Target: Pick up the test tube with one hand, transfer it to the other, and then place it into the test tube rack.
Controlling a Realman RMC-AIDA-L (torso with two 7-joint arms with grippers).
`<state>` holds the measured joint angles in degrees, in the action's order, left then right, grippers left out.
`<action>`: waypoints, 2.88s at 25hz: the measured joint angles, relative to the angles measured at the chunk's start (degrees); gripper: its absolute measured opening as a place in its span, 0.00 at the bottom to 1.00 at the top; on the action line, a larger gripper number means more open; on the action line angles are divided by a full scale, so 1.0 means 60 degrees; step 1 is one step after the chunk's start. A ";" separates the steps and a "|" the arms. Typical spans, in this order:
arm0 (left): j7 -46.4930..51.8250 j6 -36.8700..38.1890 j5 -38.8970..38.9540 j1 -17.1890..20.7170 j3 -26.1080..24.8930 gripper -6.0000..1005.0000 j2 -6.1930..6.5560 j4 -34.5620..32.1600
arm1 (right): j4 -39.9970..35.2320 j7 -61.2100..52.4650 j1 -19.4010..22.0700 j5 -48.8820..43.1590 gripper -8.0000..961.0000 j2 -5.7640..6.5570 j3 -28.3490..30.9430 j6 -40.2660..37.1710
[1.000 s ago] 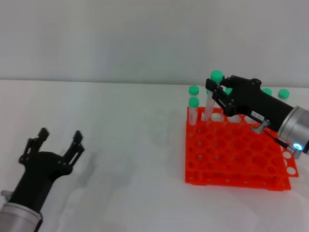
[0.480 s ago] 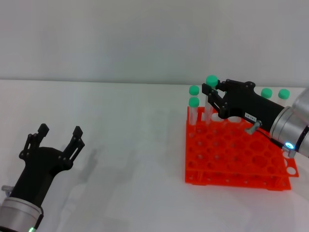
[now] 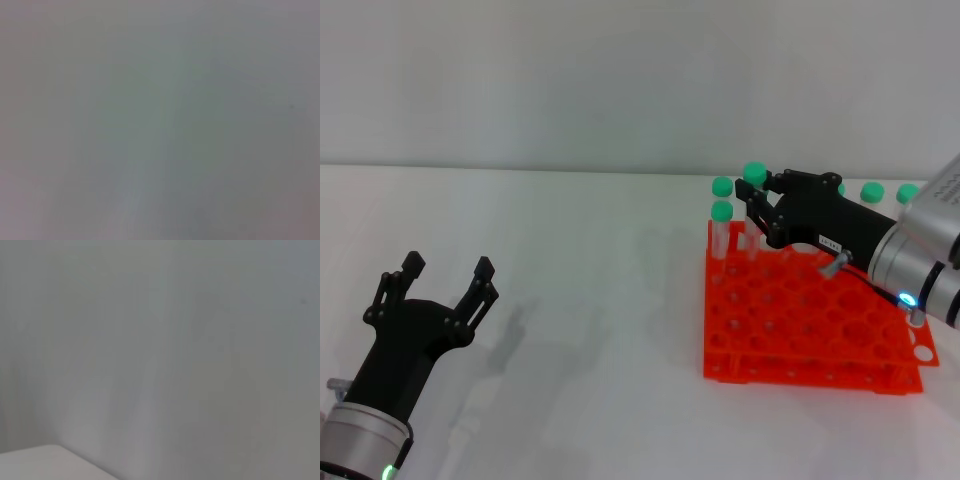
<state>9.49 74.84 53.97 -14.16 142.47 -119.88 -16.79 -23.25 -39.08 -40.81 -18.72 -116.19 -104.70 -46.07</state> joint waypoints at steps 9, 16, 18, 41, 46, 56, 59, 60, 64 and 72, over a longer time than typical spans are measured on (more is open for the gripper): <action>0.0001 0.0000 -0.0002 0.0002 -0.0001 0.88 0.0013 0.0004 | 0.0021 0.1069 -0.0081 0.1936 0.23 0.0000 -0.1374 0.0438; 0.0001 0.0001 -0.0002 -0.0005 -0.0001 0.88 0.0015 0.0073 | 0.0025 0.1069 0.0122 0.1963 0.23 0.0000 -0.1514 0.0450; 0.0001 0.0001 -0.0002 -0.0007 0.0000 0.88 0.0014 0.0083 | 0.0024 0.1068 0.0160 0.1964 0.23 0.0000 -0.1572 0.0462; 0.0000 0.0082 -0.0001 0.0102 -0.0001 0.88 0.0014 0.0103 | -0.0732 0.0994 0.0722 0.1977 0.47 0.0020 -0.1928 0.0960; 0.0001 0.0095 0.0118 0.0104 0.0000 0.88 0.0018 0.0125 | -0.1163 0.1007 0.1268 0.1936 0.65 0.0119 -0.1771 0.0849; 0.0001 0.0090 0.0369 0.0028 0.0000 0.88 0.0055 0.0133 | -0.0989 0.1427 0.2825 0.1881 0.88 0.0161 -0.0607 -0.1241; 0.0001 0.0051 0.0378 -0.0017 0.0000 0.88 0.0057 0.0133 | -0.0605 0.2068 0.3318 0.1963 0.89 0.0095 0.0391 -0.1771; 0.0000 0.0041 0.0403 -0.0023 0.0000 0.88 0.0057 0.0133 | -0.0424 0.2209 0.3407 0.2008 0.89 0.0076 0.0699 -0.1879; 0.0001 0.0012 0.0668 -0.0041 0.0000 0.88 0.0058 0.0133 | 0.0775 0.2397 0.3408 0.2826 0.89 0.0061 0.1587 -0.2294; 0.0373 -0.0258 0.1124 -0.0043 0.0000 0.88 0.0056 0.0167 | 0.1901 0.2454 0.3419 0.4160 0.88 0.0078 0.1888 -0.2871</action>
<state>11.72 73.29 60.71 -14.42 142.47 -119.54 -15.79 -11.85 -24.36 -20.30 6.24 -115.72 -93.37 -63.30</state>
